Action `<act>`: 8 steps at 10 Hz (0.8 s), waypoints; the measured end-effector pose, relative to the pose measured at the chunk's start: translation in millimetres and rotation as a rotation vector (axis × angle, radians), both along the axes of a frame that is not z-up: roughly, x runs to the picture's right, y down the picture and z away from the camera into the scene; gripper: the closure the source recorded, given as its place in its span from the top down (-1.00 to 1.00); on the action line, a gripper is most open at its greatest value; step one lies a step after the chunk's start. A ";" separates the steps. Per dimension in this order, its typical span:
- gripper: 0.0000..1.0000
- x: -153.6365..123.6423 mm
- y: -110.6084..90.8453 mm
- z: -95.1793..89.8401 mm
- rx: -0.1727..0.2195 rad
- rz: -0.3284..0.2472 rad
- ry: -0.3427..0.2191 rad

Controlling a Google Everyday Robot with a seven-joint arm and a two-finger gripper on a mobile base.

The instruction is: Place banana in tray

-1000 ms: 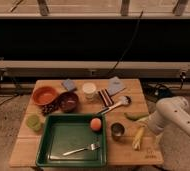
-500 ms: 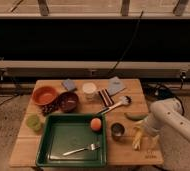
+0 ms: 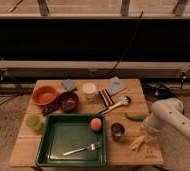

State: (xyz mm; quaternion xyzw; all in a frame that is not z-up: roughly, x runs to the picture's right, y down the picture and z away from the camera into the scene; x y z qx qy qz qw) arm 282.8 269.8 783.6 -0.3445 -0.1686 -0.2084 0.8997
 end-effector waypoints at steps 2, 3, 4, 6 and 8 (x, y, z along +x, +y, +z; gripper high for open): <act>-0.96 -0.7 -12.4 -15.7 -0.012 0.009 0.001; -1.00 -3.6 -22.9 -27.4 -0.012 0.011 -0.005; -1.00 -6.5 -29.4 -34.8 -0.010 0.007 -0.013; -1.00 -16.7 -50.7 -60.0 0.011 -0.010 -0.047; -1.00 -31.2 -60.7 -83.8 0.031 -0.041 -0.096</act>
